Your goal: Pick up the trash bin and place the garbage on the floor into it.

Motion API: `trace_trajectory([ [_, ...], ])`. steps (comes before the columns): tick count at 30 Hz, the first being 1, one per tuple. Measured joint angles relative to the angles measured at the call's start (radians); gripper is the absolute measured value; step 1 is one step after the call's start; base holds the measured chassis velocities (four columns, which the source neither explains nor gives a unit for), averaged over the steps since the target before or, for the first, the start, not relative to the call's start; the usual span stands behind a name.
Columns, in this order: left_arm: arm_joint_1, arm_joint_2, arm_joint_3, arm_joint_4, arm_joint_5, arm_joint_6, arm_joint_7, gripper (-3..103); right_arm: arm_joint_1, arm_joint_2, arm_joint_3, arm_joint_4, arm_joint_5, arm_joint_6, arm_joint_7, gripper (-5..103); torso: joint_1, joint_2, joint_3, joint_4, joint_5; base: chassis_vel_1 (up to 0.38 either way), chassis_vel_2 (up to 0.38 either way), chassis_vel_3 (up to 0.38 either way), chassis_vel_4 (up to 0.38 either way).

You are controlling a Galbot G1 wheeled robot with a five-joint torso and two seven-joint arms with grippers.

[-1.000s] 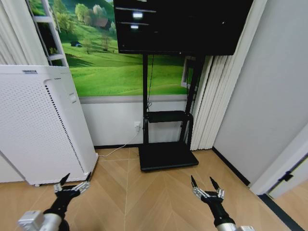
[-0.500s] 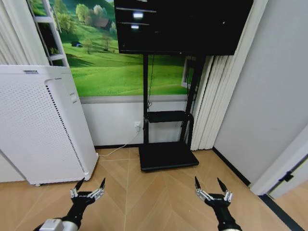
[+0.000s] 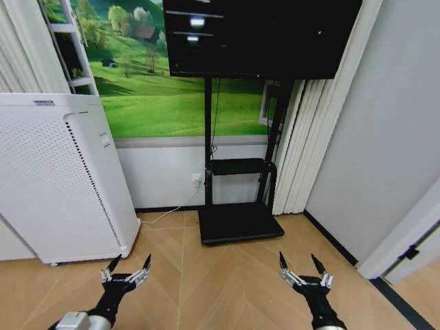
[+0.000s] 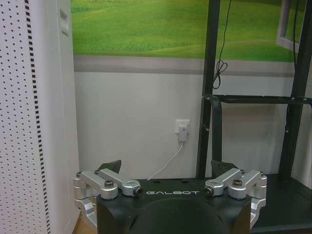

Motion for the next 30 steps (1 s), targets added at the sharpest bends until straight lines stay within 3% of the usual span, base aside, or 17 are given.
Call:
trace_trajectory([
  [30, 0.0, 0.0, -0.002, 0.002, -0.002, 0.0, 0.0, 100, 0.001, -0.001, 0.0, -0.002, 0.001, 0.0, 0.0, 100, 0.0, 0.0, 0.0, 0.0, 0.0, 0.0, 0.0, 0.0, 0.0],
])
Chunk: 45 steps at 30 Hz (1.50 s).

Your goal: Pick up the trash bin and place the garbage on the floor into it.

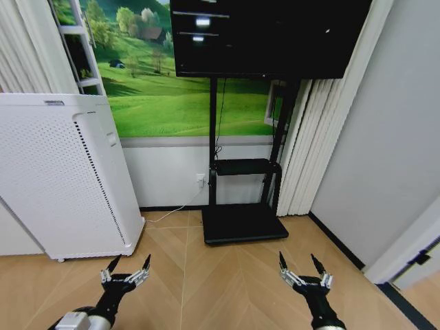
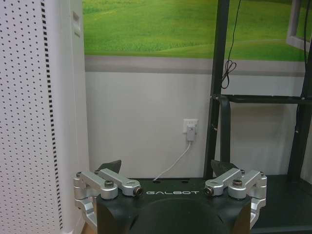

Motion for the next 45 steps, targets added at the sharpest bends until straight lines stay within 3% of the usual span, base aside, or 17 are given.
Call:
trace_trajectory([
  [28, 0.0, 0.0, 0.0, 0.0, 0.0, 0.0, 0.0, 100, 0.0, 0.0, 0.0, 0.0, 0.0, 0.001, 0.0, 100, 0.0, 0.0, 0.0, 0.0, 0.0003, 0.108, 0.104, -0.101, -0.106],
  [45, 0.0, 0.0, 0.0, 0.0, 0.0, 0.0, 0.0, 100, 0.0, 0.0, 0.0, 0.0, 0.0, 0.0, 0.0, 100, 0.022, 0.072, 0.05, 0.0001, -0.0001, -0.004, -0.003, 0.003, 0.003],
])
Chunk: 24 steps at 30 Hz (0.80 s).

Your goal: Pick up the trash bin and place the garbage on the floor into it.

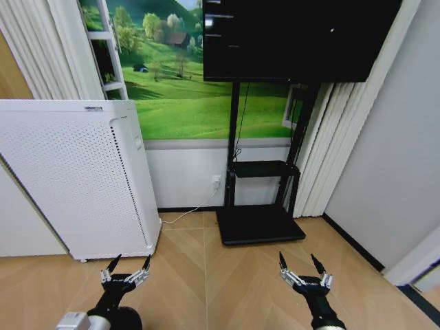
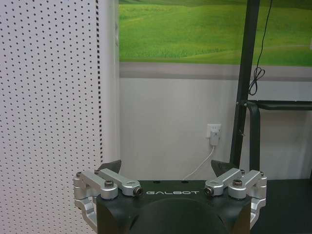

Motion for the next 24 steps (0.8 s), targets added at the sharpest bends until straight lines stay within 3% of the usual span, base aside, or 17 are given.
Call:
trace_trajectory([
  [24, 0.0, 0.0, 0.0, 0.0, 0.0, 0.0, 0.0, 100, 0.0, 0.0, 0.0, 0.0, 0.0, 0.0, 0.0, 100, 0.04, 0.111, 0.071, 0.0, 0.0, 0.0, 0.0, 0.0, 0.0],
])
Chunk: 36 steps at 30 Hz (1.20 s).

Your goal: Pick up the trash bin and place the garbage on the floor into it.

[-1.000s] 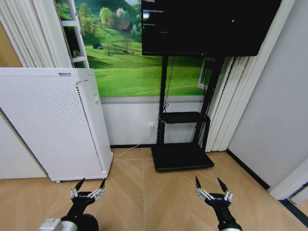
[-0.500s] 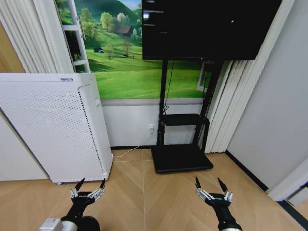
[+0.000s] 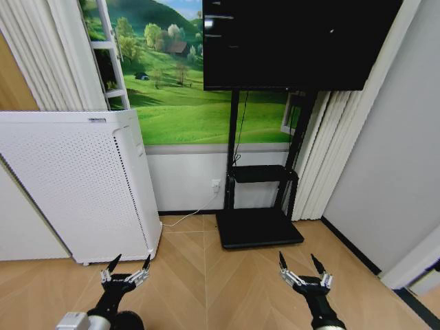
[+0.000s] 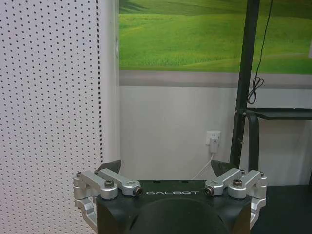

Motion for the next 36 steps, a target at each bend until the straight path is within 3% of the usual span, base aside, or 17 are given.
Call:
trace_trajectory([
  [36, 0.0, 0.0, 0.0, 0.0, 0.0, 0.0, 0.0, 100, 0.0, 0.0, 0.0, 0.0, 0.0, 0.0, 0.0, 100, 0.06, 0.154, 0.094, 0.0, 0.0, 0.0, 0.0, 0.0, 0.0],
])
